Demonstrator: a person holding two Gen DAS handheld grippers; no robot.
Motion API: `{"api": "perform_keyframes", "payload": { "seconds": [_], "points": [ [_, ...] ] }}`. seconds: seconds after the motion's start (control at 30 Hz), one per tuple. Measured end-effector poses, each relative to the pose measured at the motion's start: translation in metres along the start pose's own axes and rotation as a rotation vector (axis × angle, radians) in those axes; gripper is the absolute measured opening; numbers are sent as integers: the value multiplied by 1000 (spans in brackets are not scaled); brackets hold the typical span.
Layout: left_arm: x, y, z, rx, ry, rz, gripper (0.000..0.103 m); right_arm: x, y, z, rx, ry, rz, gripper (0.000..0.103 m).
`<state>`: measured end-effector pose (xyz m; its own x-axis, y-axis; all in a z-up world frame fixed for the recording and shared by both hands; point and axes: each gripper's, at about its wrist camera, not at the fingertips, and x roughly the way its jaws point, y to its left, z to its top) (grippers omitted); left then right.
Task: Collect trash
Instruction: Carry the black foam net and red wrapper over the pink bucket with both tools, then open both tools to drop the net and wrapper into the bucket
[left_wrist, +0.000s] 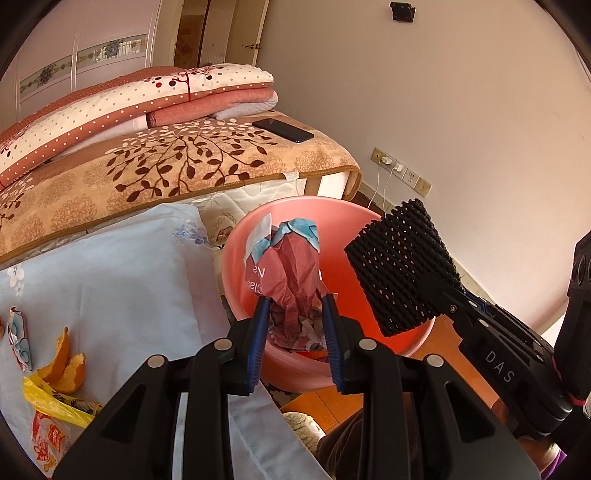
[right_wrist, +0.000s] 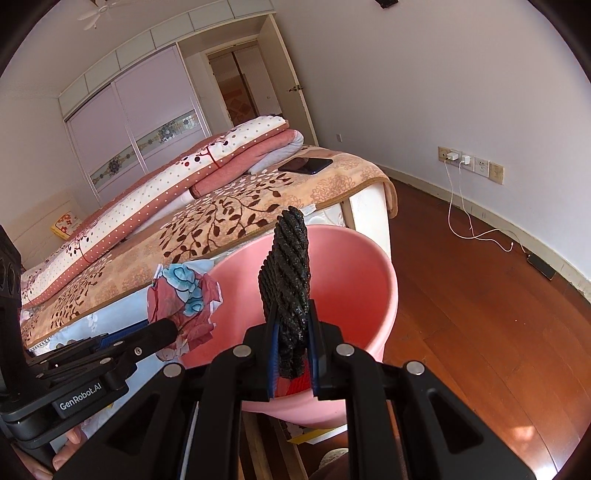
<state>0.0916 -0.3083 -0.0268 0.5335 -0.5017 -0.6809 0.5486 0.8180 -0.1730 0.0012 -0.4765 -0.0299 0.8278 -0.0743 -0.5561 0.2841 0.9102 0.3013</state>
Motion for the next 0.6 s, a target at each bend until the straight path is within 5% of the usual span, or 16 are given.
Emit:
{"api": "perform_keyframes", "payload": {
  "seconds": [0.17,0.4,0.53,0.6],
  "points": [
    [4,1,1,-26,17,-19,41,2,-4,0,8,1,-6,12],
    [-1,4,-1,-45,18,-27,42,3,-6,-1,11,-6,-10,13],
    [-6,5,-2,-52,16,-28,42,1,-5,-1,13,-22,-11,44],
    [-7,5,-3,-52,15,-29,42,-2,-3,-1,8,-32,-13,44]
  ]
}}
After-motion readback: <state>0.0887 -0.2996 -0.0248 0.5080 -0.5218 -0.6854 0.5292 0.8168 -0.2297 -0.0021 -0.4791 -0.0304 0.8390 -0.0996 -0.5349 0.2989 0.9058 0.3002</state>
